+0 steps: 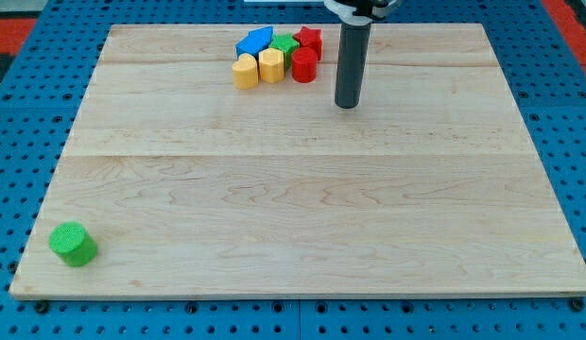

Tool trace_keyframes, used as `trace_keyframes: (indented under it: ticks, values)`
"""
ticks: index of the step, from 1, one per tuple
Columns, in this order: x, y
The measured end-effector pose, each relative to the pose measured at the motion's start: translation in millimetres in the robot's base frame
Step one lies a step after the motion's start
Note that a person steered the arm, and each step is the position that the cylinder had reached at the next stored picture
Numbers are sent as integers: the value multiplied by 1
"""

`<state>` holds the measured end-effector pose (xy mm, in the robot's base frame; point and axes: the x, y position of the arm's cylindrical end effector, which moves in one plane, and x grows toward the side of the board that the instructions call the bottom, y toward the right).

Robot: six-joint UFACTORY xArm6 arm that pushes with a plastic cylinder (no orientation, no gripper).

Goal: Place the blue blocks at the top left of the board

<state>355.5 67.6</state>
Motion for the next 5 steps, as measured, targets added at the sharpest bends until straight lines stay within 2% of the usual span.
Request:
trace_keyframes:
  ticks: [5]
  values:
    - [-6,-17]
